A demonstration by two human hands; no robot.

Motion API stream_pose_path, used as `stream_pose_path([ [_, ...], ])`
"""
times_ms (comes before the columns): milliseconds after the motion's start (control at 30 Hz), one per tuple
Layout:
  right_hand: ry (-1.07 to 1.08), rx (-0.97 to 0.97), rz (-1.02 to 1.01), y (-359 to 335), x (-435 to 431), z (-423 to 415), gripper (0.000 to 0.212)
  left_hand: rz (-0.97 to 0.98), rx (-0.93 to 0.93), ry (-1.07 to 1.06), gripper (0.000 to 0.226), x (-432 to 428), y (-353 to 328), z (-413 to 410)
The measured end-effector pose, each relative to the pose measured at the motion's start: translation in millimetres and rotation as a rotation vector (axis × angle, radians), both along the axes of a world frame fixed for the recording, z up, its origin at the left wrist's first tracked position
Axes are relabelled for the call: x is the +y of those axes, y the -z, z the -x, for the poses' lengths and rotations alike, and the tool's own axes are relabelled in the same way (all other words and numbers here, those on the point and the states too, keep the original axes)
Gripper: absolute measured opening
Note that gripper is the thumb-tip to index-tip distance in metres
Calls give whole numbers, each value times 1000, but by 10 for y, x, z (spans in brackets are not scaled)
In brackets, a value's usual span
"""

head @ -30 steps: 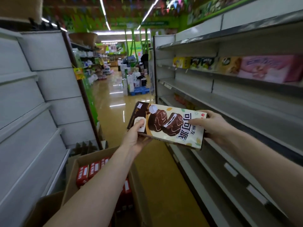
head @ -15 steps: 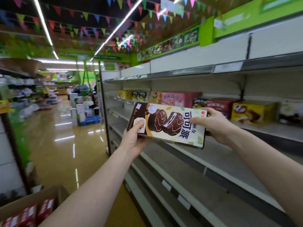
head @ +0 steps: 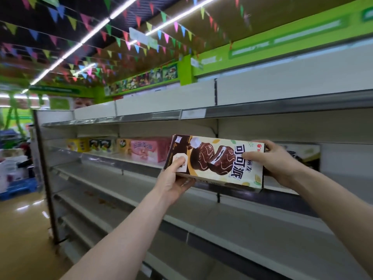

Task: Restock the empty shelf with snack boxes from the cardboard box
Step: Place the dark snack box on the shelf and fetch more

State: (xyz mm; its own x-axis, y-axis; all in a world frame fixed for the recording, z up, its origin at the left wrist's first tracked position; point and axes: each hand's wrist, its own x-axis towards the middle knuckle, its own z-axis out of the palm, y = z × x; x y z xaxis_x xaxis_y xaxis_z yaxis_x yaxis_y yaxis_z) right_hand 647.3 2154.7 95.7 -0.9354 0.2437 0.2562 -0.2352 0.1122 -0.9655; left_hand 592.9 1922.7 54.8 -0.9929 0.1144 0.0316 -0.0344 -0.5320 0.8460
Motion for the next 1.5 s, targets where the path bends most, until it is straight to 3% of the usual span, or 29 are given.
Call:
stream_pose_path([
  [133, 127, 20, -7, -61, 323, -20, 48, -34, -13, 142, 6, 374, -68, 192],
  [333, 310, -31, -92, -159, 721, -26, 24, 91, -64, 336, 27, 759, -128, 550],
  [500, 378, -159, -173, -116, 1001, -131, 30, 479, -30, 507, 36, 904, -138, 791],
  [567, 413, -174, -186, -141, 1092, -180, 35, 549, -30, 574, 37, 975, -174, 817],
  [833, 412, -123, -258, -256, 1351, -497, 55, 296, -154, 926, 95, 1258, -301, 981],
  [933, 323, -83, -132, -171, 1491, -626, 47, 279, -206, 926, 85, 1379, -309, 958],
  [1033, 271, 14, 103, -68, 1533, -610, 29, 284, -155, 840, 52, 1535, -309, 813],
  [1167, 462, -71, 214, 77, 1592, -451, 23, 341, -28, 719, 13, 1719, -296, 726],
  [1233, 539, -191, 125, 137, 1574, -413, 24, 319, 9, 692, 22, 1776, -264, 731],
  [1333, 529, -293, 66, 182, 1554, -385, 28, 278, 94, 631, 18, 1809, -217, 731],
  [1500, 497, -137, 190, 212, 1603, -324, 9, 267, 136, 581, 27, 1791, -180, 769],
])
